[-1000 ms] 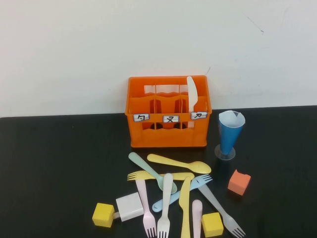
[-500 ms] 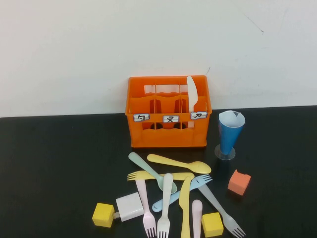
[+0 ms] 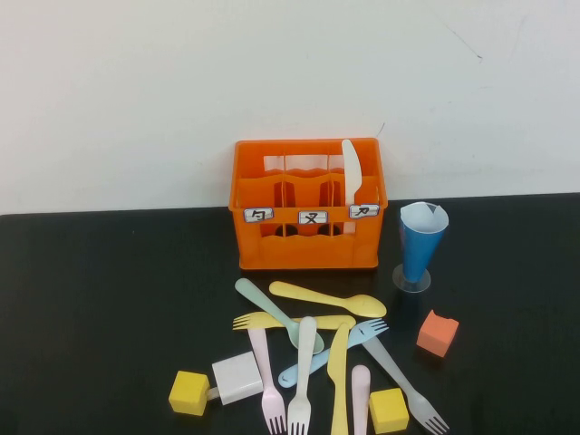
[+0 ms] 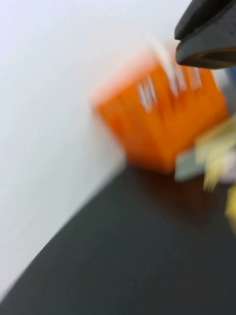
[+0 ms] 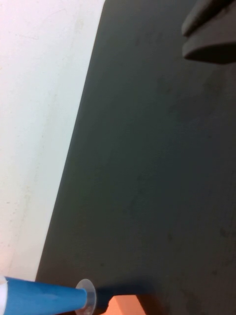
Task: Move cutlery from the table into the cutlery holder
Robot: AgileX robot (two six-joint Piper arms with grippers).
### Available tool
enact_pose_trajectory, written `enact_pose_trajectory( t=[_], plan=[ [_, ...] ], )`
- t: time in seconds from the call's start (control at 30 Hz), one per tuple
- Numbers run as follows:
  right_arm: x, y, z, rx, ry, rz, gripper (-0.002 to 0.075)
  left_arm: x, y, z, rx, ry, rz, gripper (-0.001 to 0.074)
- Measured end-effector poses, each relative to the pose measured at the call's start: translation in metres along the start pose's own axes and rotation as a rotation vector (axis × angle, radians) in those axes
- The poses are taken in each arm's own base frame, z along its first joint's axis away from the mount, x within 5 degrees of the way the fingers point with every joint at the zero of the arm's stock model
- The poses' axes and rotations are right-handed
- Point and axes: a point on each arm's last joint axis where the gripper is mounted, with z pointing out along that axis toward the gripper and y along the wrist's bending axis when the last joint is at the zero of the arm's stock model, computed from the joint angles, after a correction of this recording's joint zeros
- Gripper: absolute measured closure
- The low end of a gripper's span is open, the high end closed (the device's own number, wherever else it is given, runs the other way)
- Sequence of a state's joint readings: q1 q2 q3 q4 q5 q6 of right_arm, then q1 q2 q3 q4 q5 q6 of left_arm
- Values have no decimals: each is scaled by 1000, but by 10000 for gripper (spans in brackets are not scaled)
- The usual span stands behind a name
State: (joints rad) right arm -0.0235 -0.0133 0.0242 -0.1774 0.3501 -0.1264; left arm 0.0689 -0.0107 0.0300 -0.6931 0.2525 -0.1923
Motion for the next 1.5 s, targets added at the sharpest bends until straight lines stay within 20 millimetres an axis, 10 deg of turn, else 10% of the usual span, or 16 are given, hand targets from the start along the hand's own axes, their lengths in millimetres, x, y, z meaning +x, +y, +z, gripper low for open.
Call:
enact_pose_trajectory(
  t=[0.13, 0.37, 0.77, 1.13, 1.5],
  plan=[
    [0, 0, 0, 0, 0, 0, 730, -3, -8, 0, 88, -23, -347, 736],
    [0, 0, 0, 0, 0, 0, 730, -14, -8, -1, 118, -132, -432, 736],
    [0, 0, 0, 0, 0, 0, 730, -38, -73, -4, 49, 308, 433, 736],
    [0, 0, 0, 0, 0, 0, 730, -85, -117, 60, -36, 722, 818, 736],
    [0, 0, 0, 0, 0, 0, 730, -33, -143, 135, -53, 1058, 1043, 736]
  ],
)
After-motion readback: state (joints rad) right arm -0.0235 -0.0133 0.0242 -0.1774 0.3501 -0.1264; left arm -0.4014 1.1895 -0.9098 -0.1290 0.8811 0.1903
